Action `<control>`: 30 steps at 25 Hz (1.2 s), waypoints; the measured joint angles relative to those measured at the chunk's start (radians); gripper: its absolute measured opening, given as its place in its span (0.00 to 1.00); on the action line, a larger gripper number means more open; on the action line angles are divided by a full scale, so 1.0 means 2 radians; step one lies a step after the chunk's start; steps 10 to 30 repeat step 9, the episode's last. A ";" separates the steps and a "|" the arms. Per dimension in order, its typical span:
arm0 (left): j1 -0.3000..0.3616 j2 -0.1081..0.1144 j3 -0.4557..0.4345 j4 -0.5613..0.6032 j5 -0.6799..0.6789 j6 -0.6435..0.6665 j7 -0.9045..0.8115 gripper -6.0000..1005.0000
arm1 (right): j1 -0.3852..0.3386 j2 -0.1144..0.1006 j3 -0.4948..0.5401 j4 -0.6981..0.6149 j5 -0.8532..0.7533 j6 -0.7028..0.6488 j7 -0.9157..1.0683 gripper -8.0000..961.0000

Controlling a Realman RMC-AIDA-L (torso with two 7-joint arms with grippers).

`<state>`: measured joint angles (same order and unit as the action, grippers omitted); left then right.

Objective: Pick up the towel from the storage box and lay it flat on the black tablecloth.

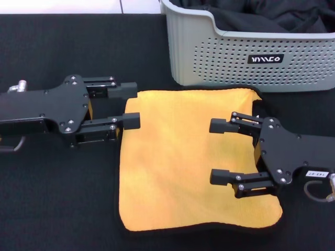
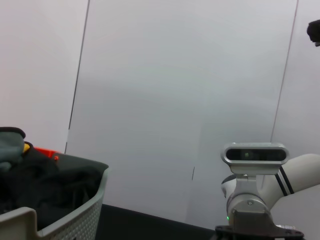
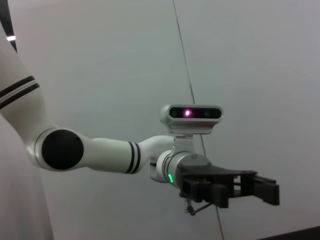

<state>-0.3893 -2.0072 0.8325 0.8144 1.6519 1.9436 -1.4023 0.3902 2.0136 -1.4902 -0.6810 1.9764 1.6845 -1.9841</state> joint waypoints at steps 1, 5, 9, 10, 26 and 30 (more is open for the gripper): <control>-0.001 0.001 -0.001 -0.002 0.000 0.000 0.000 0.59 | 0.000 0.000 -0.002 0.000 0.001 0.000 0.000 0.92; -0.002 0.003 0.000 -0.003 0.001 0.001 0.002 0.59 | -0.001 0.000 -0.007 0.001 0.010 0.000 -0.001 0.92; -0.002 0.002 0.002 -0.006 0.003 0.002 0.003 0.59 | -0.001 0.000 -0.009 0.003 0.014 -0.001 -0.003 0.92; -0.002 0.002 0.002 -0.006 0.003 0.002 0.003 0.59 | -0.001 0.000 -0.009 0.003 0.014 -0.001 -0.003 0.92; -0.002 0.002 0.002 -0.006 0.003 0.002 0.003 0.59 | -0.001 0.000 -0.009 0.003 0.014 -0.001 -0.003 0.92; -0.002 0.002 0.002 -0.006 0.003 0.002 0.003 0.59 | -0.001 0.000 -0.009 0.003 0.014 -0.001 -0.003 0.92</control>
